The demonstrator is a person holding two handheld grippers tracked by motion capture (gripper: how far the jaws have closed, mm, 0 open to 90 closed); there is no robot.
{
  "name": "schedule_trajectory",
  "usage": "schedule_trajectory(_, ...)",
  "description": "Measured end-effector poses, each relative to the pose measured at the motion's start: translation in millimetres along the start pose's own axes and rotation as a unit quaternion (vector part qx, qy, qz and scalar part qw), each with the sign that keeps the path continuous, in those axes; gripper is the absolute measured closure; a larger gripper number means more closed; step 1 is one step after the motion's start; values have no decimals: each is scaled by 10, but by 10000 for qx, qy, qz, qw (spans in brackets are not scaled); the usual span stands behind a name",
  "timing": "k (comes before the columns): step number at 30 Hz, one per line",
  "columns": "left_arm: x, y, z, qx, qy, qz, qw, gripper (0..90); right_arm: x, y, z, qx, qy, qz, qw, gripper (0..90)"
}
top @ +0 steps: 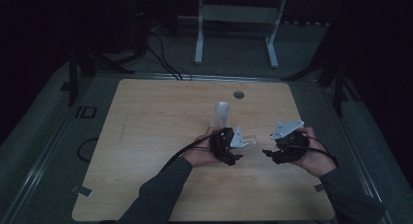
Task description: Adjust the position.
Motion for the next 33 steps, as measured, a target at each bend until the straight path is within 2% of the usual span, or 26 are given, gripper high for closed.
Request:
schedule_trajectory(7,-3,-14,-14,-57,1,13,10000,310,-30,28,-44,209,137,-91,9996,381)
schedule_trajectory(17,6,-44,-28,-130,-96,187,9997,310,-94,71,-100,492,413,-214,9977,376)
schedule_trajectory(33,5,-64,-36,-187,-127,299,9993,309,-148,96,-161,838,588,-425,9938,361)
Point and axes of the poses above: each handheld gripper's, and its own axes: x roughly backward along the jaws, z roughly out of its underside, y roughly to its left, the point moved 3 cm from there along -x, roughly forward along the jaws, and after that the axes turned 11 degrees about -x, right-handed, at the moved point
